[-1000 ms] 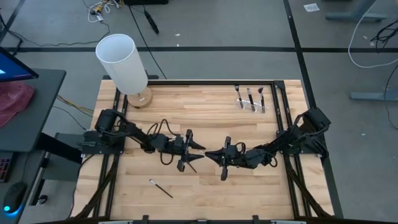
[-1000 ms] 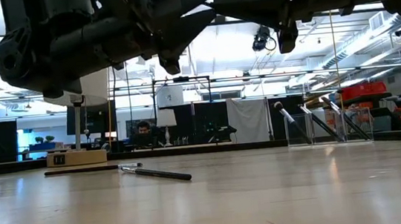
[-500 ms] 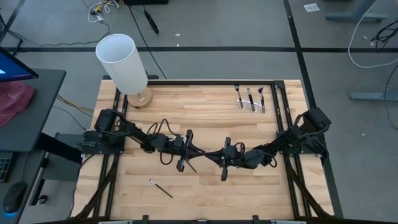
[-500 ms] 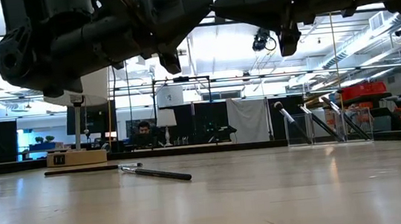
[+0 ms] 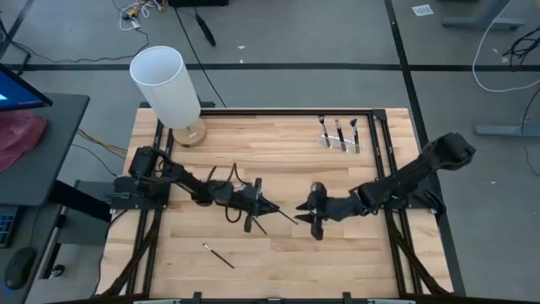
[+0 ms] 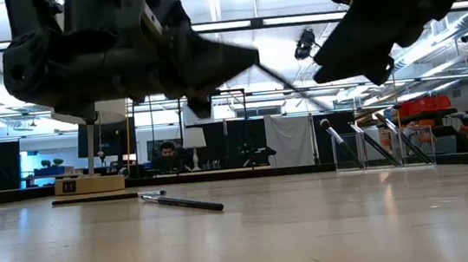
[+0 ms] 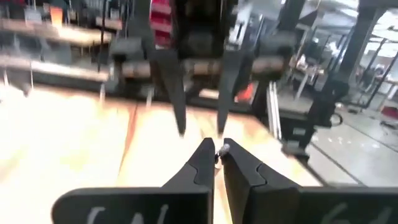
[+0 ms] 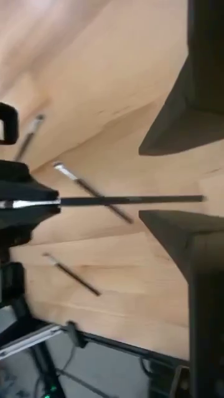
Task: Put items in baskets/containers
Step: Put the eyeshadow brush into the transparent organizer
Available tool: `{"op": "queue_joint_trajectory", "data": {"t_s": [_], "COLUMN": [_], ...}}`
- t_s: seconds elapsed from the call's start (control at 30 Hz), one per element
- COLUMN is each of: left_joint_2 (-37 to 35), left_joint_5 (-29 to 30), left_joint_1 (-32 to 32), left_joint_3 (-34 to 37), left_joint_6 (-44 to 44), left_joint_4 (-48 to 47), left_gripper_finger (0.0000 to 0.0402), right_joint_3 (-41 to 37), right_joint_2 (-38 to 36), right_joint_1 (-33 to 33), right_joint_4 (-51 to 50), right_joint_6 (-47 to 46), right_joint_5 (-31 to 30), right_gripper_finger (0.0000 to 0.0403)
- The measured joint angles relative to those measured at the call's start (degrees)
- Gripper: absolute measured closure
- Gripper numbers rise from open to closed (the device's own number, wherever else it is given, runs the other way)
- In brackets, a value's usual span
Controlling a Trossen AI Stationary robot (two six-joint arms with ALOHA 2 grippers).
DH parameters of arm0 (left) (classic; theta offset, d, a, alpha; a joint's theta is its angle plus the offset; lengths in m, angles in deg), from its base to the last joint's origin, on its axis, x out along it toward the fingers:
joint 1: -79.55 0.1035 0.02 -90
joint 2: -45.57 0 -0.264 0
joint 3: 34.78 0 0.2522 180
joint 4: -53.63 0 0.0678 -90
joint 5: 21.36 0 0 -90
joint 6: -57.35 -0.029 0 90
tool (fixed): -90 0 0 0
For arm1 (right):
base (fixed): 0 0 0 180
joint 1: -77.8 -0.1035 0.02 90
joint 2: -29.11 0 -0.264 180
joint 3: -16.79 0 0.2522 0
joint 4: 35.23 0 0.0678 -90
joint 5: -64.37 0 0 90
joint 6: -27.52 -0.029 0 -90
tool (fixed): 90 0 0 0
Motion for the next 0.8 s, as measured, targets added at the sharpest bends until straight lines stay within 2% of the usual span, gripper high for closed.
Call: {"op": "queue_joint_trajectory", "data": {"t_s": [0.17, 0.4, 0.63, 0.8], "left_joint_2": [0.0, 0.0, 0.0, 0.0], "left_joint_5": [-1.9, -3.1, -3.2, -3.1], "left_joint_1": [2.6, 3.5, 3.4, 3.4], "left_joint_3": [-1.0, -7.5, -13.7, -15.9], "left_joint_6": [4.3, 5.1, 1.0, -0.6], "left_joint_4": [-7.6, -22.0, -32.9, -36.9], "left_gripper_finger": [0.0387, 0.0384, 0.0383, 0.0382], "right_joint_3": [3.5, 7.5, 8.6, 8.6], "right_joint_2": [-0.6, 6.2, 11.9, 12.3], "right_joint_1": [3.3, 6.3, 6.5, 6.2], "right_joint_4": [-9.6, -9.8, -7.0, -6.5], "right_joint_6": [0.1, 4.6, 6.0, 6.3], "right_joint_5": [4.4, 7.0, 7.0, 7.0], "right_gripper_finger": [0.0221, 0.0215, 0.0244, 0.0292]}}
